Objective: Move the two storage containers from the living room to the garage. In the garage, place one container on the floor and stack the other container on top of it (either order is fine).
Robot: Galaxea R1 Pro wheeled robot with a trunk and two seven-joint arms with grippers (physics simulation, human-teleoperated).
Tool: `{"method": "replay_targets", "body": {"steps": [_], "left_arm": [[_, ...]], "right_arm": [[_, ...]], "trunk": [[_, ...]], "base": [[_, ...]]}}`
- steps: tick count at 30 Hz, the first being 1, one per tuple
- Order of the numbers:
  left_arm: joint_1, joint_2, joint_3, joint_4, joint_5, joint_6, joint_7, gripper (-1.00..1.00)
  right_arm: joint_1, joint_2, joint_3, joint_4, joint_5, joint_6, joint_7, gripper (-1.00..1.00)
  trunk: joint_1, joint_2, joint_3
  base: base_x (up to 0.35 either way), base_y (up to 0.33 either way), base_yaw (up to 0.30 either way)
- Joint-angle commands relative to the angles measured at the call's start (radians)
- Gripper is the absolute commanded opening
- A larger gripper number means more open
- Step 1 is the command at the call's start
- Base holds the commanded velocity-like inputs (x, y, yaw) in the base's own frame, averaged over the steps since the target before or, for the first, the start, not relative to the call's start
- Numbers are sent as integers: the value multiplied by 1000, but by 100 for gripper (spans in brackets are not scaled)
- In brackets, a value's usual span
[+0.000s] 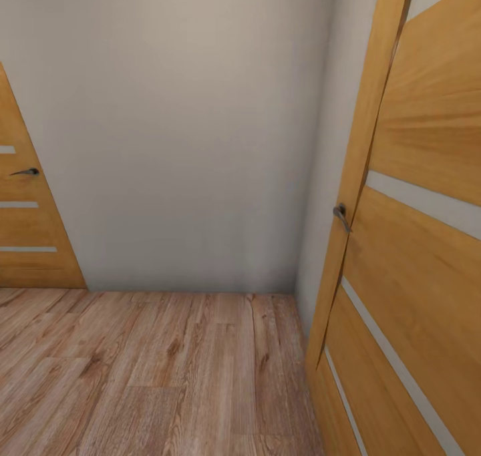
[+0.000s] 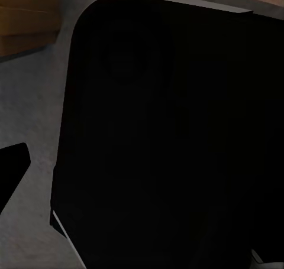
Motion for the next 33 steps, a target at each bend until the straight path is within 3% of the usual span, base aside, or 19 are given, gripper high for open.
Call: {"method": "replay_targets", "body": {"steps": [1,7,11,17,33], "left_arm": [[0,0,0,0,6,-2,1,100],[0,0,0,0,6,-2,1,100],[0,1,0,0,7,-2,1,100],[0,1,0,0,7,-2,1,100],[0,0,0,0,7,-2,1,100]], "right_arm": [[26,-4,6,3,-2,-7,-2,100],[89,-42,7,3,-1,-7,20,100],[111,-53,7,3,-3,-6,82,100],[139,-58,7,3,0,-8,118,100],[144,-56,7,2,5,-10,123,100]], "trunk": [[0,0,-1],[0,0,-1],[0,0,-1],[0,0,-1],[0,0,-1]], "base": [[0,0,0],[0,0,0],[0,0,0],[0,0,0],[0,0,0]]}}
